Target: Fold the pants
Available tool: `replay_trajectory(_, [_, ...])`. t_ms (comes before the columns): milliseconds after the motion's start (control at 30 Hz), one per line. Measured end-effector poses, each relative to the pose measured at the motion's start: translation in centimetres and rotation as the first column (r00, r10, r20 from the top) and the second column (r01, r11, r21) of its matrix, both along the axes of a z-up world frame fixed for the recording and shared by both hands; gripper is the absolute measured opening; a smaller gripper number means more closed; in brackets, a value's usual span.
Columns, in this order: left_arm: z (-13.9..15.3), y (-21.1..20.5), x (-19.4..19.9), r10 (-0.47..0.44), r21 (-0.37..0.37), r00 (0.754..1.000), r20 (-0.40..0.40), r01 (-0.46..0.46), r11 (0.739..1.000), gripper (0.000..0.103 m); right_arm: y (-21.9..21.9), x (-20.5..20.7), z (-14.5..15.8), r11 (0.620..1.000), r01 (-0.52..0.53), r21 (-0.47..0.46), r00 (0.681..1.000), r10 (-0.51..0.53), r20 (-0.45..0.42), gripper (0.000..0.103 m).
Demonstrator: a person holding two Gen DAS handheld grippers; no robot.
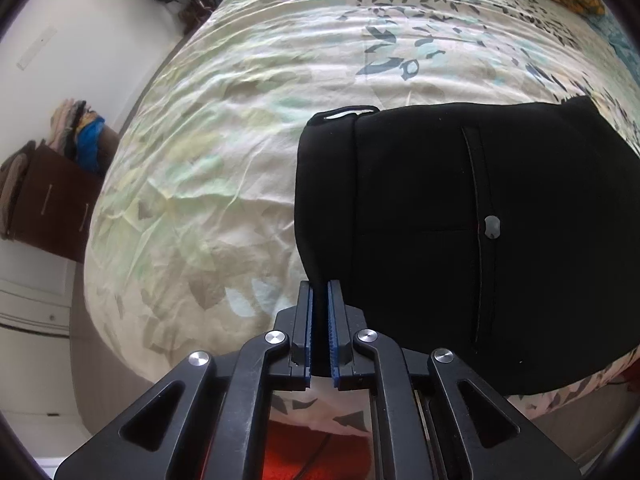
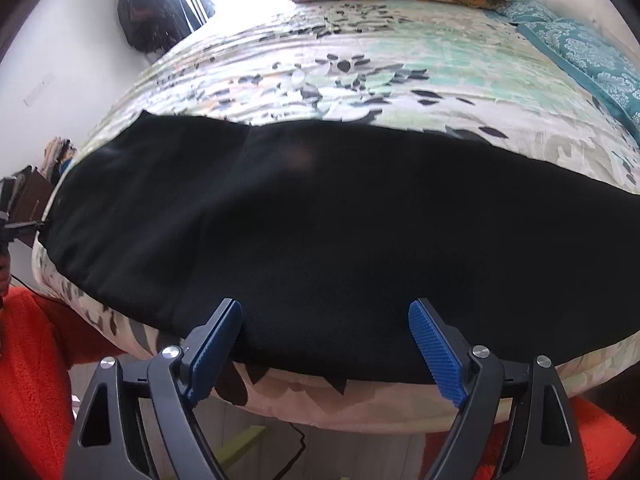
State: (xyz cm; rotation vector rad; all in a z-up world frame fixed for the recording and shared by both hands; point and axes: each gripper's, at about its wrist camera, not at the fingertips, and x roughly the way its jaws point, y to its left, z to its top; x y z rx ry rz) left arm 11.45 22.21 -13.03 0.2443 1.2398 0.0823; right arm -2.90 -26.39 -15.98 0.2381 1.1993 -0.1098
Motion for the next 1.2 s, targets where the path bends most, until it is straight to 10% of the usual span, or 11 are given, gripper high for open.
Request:
replay_trajectory(33, [0.4,0.4,0.0,0.026,0.002,1.000,0.008,-0.026,1.000,0.022,0.2,0.0,-0.5,1.000,-0.009,-0.018,1.000,0.009,-0.020,0.090])
replay_trajectory(100, [1.8,1.3,-0.3,0.101,0.040,0.993,0.058,-0.104,0.994,0.068,0.4,-0.1,0.0,0.999,-0.019,-0.039,1.000,0.019,0.001,0.090])
replay_trajectory(167, [4.0,1.8,-1.3,0.154,0.035,0.974,0.165,-0.162,0.986,0.079,0.4,-0.6,1.1,0.998,-0.012,-0.066,0.999,0.016,0.049,0.089])
replay_trajectory(400, [7.1,-4.9,-4.1,0.157,-0.268,0.934,0.320,-0.070,0.961,0.090,1.3,-0.4,3.8,0.988,-0.039,-0.146,0.980,0.066,0.187,0.090])
replay_trajectory(733, [-1.9,-15.7,-6.0,-0.076,-0.152,0.982,0.172,0.103,0.983,0.090,0.3,0.4,-0.7,0.994,-0.036,-0.103,0.999,0.036,0.004,0.096])
replay_trajectory(1200, [2.2,-20.4,-4.4,-0.088,-0.263,0.931,0.355,0.189,0.946,0.094,0.4,0.8,-0.5,0.994,-0.014,-0.111,1.000,0.014,0.000,0.103])
